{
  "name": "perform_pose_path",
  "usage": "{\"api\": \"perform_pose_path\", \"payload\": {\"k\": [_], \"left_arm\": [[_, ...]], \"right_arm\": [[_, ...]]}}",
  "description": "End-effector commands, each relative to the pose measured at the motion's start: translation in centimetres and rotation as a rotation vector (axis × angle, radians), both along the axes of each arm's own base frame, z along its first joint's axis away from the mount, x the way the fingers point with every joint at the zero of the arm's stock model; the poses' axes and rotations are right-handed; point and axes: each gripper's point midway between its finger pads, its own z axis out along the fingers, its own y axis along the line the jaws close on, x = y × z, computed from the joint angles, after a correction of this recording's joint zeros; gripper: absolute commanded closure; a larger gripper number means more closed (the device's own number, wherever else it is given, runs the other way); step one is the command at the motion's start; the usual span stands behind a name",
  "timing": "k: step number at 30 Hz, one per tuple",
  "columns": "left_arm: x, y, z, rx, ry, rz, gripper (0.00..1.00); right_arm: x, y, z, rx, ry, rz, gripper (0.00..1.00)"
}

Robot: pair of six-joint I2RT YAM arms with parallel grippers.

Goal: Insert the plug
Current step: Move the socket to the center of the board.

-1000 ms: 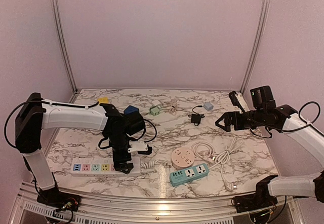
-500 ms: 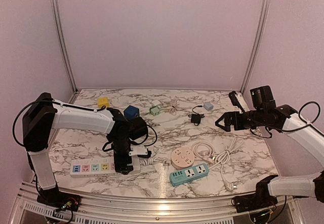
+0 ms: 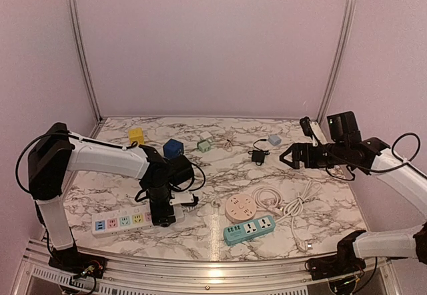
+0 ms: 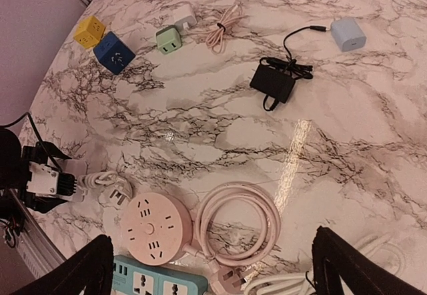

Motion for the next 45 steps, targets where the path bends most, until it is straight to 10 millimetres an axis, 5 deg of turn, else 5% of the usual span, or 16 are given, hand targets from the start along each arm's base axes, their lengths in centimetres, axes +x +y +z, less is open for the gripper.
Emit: {"api": "perform_pose_path", "payload": {"k": [1,10,20,26,34,45], "left_arm": [[0.1,1.5,-0.8,0.027,-0.037,0.031,0.15],[3.2,2.9,-0.1,0.057,-0.147,0.086,0.2],[7.4,1.6,-1.1,0.087,-0.206,0.11,0.23],[9.1,-1.3,-1.7,0.055,-0.196,0.073,0.23],[10.3,-8.8,-1.4,-0.046,-0.189,-0.027,0.24],[9.2,-13.4,-2.6,-0.074,-0.169,-0.109,0.23]], "right_arm": [[1.9,2.2,3.9,0.037,-0.09,-0.002,0.01],[2.4,5.2,3.9,0.036,-0.092,0.05,0.01],[2.8,4.9,4.8,0.022,-0.141,0.035,0.01],[2.5,4.9,3.8,0.026,-0.119,0.04,0.01],[2.2,3.9,3.5,-0.029,-0.125,0.022,0.01],[1.7,3.2,3.0,-0.051,-0.121,0.008,0.01]]}}
